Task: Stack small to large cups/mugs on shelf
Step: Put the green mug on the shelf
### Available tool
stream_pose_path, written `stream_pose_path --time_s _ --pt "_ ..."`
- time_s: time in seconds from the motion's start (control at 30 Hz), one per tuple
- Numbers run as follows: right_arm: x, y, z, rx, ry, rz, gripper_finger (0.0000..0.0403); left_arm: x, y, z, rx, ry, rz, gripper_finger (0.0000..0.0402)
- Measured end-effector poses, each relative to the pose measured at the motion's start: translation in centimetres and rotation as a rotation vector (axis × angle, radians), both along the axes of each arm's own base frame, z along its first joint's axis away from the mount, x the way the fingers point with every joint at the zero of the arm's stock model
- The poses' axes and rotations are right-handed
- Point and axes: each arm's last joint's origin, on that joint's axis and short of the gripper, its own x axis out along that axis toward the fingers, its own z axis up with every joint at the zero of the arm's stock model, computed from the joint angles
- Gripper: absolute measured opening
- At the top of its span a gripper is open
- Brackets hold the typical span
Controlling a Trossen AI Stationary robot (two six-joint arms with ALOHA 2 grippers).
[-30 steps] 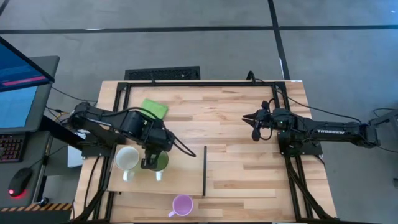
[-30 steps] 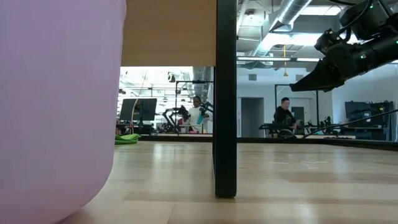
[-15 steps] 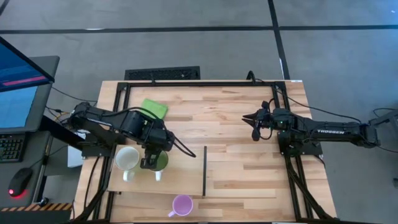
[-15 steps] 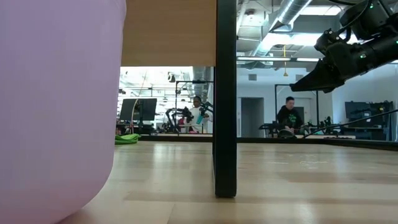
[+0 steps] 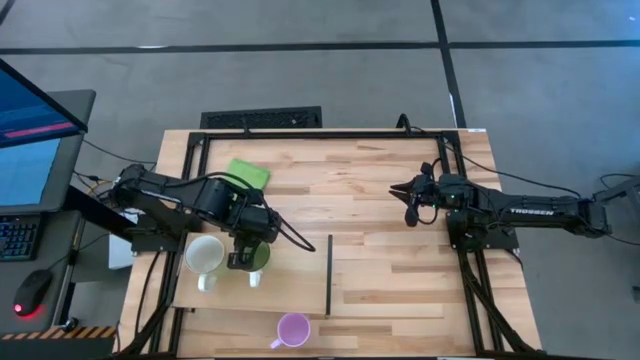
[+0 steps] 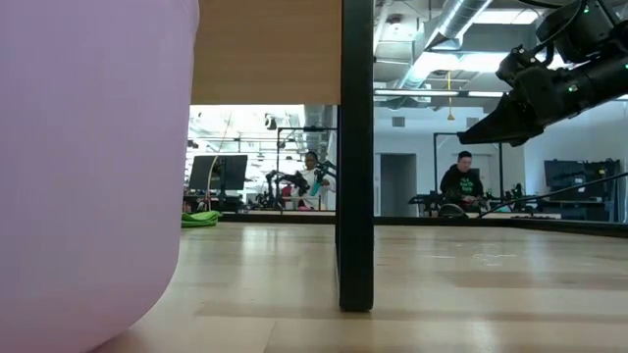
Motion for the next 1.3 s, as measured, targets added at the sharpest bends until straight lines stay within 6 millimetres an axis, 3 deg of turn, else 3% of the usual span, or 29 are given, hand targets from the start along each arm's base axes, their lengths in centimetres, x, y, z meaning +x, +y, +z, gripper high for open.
stream_pose_path --time_s 1.3 --pt "0.00 0.00 -0.01 0.000 0.000 0.000 0.0087 0.08 -0.35 0.01 -0.007 -0.019 0.068 0.0029"
